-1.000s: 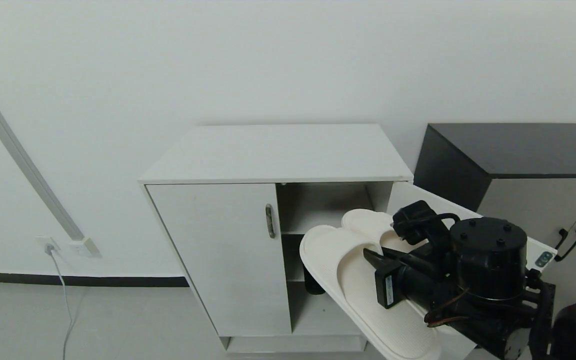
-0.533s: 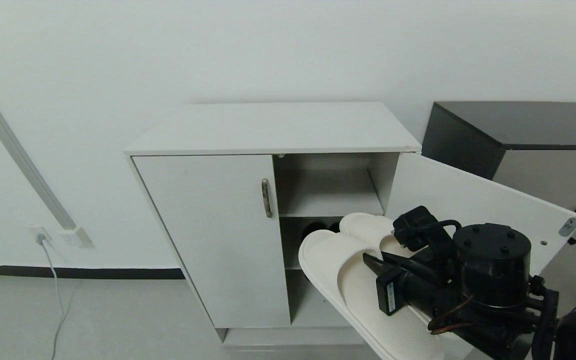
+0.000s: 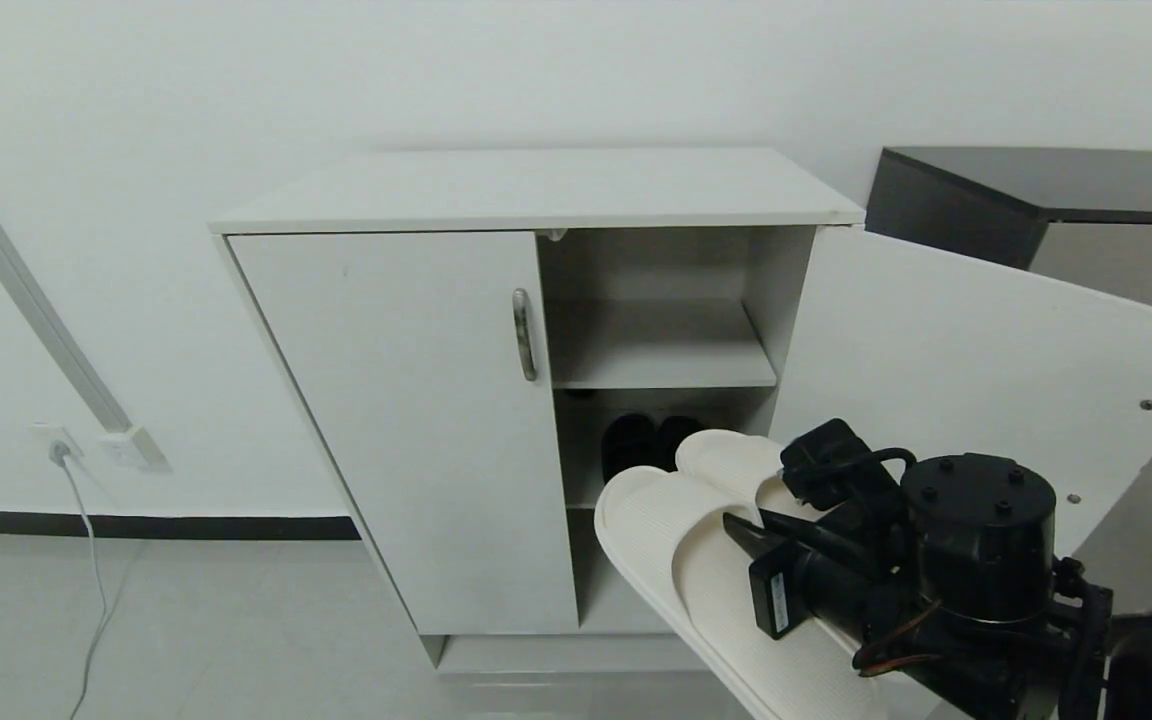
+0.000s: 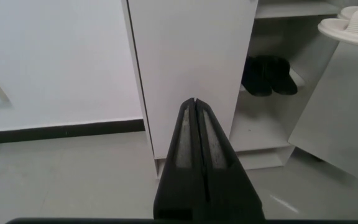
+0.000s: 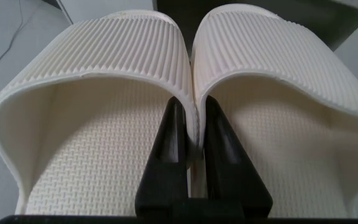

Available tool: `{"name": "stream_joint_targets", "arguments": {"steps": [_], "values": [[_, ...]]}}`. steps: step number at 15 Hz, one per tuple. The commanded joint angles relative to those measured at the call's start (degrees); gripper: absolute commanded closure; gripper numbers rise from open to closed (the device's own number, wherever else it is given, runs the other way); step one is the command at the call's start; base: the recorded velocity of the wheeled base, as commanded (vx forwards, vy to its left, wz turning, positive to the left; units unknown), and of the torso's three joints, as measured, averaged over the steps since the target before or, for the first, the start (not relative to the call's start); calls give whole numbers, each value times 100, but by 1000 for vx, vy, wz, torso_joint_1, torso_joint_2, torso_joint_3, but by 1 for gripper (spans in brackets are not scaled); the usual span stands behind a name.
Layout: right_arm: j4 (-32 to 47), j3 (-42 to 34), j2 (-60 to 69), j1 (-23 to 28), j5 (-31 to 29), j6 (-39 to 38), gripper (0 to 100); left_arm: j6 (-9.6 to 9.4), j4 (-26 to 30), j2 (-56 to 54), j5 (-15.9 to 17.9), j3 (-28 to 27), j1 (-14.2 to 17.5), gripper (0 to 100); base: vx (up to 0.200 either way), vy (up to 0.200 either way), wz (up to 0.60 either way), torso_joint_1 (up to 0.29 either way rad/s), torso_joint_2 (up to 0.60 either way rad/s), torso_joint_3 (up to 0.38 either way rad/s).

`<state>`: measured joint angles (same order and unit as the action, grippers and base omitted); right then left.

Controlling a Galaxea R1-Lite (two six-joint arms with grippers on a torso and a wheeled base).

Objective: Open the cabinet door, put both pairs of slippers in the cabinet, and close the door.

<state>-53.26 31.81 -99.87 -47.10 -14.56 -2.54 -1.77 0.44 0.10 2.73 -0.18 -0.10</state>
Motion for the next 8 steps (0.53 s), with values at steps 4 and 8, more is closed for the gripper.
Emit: {"name": "stream_joint_targets", "arguments": {"steps": [4,8], "values": [[-44,1,-77,-18,-3,-1,100,1,0,8,-1,1,1,100,0,0,0,-67,453,375],[-35,-8,-95,-27,-3,-1,100,1,0,8,-1,1,1,100,0,0,0,-12,364,355]]}}
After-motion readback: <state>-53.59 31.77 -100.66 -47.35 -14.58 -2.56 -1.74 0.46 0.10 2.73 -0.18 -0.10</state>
